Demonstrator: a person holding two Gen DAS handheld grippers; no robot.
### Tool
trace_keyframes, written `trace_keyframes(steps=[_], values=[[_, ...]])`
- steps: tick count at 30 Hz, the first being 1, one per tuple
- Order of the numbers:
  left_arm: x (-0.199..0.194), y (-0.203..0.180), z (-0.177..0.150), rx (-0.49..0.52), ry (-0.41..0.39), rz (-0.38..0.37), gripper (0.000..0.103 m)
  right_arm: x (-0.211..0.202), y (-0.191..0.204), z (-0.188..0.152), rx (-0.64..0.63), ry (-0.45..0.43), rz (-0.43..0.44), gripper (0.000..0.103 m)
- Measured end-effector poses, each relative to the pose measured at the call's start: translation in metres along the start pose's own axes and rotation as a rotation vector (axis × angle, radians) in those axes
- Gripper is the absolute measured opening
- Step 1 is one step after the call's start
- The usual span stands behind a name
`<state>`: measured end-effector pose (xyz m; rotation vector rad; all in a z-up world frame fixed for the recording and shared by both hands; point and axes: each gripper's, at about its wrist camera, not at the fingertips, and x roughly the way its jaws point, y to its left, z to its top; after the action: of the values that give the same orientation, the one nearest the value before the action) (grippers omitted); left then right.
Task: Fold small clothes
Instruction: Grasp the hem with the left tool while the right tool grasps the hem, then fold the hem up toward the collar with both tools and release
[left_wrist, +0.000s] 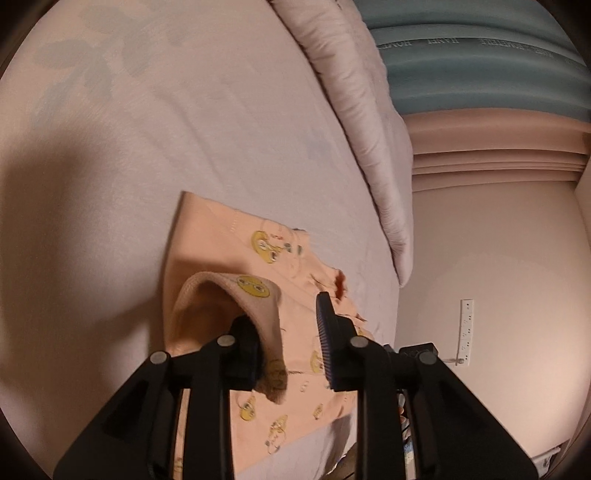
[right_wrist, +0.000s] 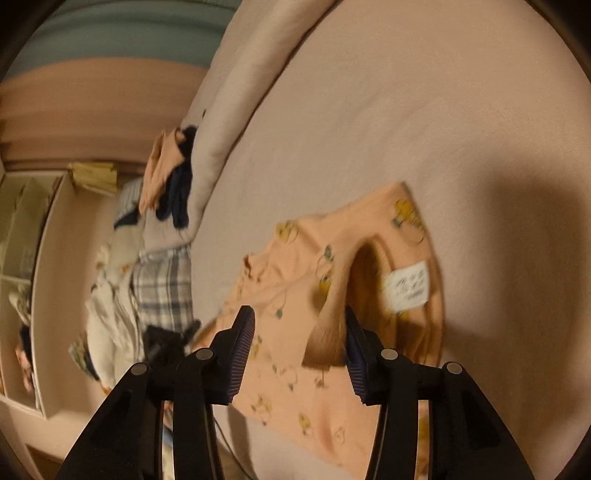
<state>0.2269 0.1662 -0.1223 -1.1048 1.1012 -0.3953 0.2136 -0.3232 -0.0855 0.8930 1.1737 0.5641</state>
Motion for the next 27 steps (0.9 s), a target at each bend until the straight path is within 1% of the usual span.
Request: trace_keyframes(steps=[1, 2, 5, 7, 8, 9, 10, 11, 13, 14, 15, 16, 17, 19, 20, 22, 24, 26, 27], values=[[0.001, -0.001, 0.000, -0.001, 0.000, -0.014, 0.024, 0.003, 0.001, 0.001, 0.006, -0.002, 0.022, 0.049], [0.001, -0.001, 0.001, -0.012, -0.002, -0.030, 0.022, 0.006, 0.001, 0.002, 0.017, -0.001, 0.047, 0.049], [0.007, 0.004, 0.009, -0.098, -0.036, -0.071, 0.022, 0.018, -0.008, 0.015, 0.092, -0.017, 0.135, 0.049], [0.010, 0.013, 0.019, -0.180, -0.096, -0.085, 0.022, 0.022, -0.016, 0.027, 0.159, -0.097, 0.142, 0.049], [0.009, 0.016, 0.023, -0.207, -0.140, -0.075, 0.022, 0.021, -0.021, 0.034, 0.188, -0.148, 0.154, 0.049], [0.006, 0.020, 0.027, -0.234, -0.199, -0.044, 0.022, 0.019, -0.028, 0.040, 0.224, -0.202, 0.153, 0.048], [0.002, 0.023, 0.030, -0.258, -0.244, -0.034, 0.022, 0.015, -0.035, 0.044, 0.266, -0.255, 0.124, 0.048], [-0.001, 0.024, 0.030, -0.273, -0.266, -0.032, 0.022, 0.010, -0.039, 0.045, 0.283, -0.293, 0.102, 0.048], [-0.008, 0.026, 0.032, -0.291, -0.286, 0.023, 0.022, -0.001, -0.037, 0.043, 0.248, -0.316, 0.088, 0.048], [-0.011, 0.026, 0.033, -0.280, -0.282, 0.039, 0.022, -0.007, -0.034, 0.040, 0.223, -0.333, 0.057, 0.048], [-0.015, 0.024, 0.033, -0.258, -0.281, 0.057, 0.024, -0.016, -0.031, 0.036, 0.185, -0.345, 0.014, 0.048], [-0.018, 0.021, 0.032, -0.234, -0.277, 0.083, 0.025, -0.022, -0.028, 0.031, 0.154, -0.349, -0.007, 0.048], [-0.021, 0.019, 0.030, -0.210, -0.270, 0.101, 0.025, -0.026, -0.025, 0.027, 0.134, -0.348, -0.018, 0.048], [-0.027, 0.011, 0.021, -0.150, -0.255, 0.135, 0.026, -0.037, -0.016, 0.017, 0.065, -0.343, -0.067, 0.048], [-0.029, 0.005, 0.013, -0.103, -0.235, 0.161, 0.026, -0.037, -0.007, 0.011, 0.018, -0.336, -0.088, 0.048], [-0.028, -0.007, -0.003, -0.014, -0.202, 0.172, 0.026, -0.038, 0.009, -0.002, -0.081, -0.310, -0.131, 0.048], [-0.021, -0.017, -0.019, 0.083, -0.161, 0.201, 0.026, -0.032, 0.026, -0.018, -0.201, -0.272, -0.163, 0.048], [-0.013, -0.027, -0.035, 0.162, -0.116, 0.213, 0.026, -0.022, 0.032, -0.032, -0.262, -0.223, -0.204, 0.048], [-0.006, -0.033, -0.045, 0.209, -0.093, 0.232, 0.028, -0.015, 0.035, -0.039, -0.290, -0.201, -0.220, 0.048]])
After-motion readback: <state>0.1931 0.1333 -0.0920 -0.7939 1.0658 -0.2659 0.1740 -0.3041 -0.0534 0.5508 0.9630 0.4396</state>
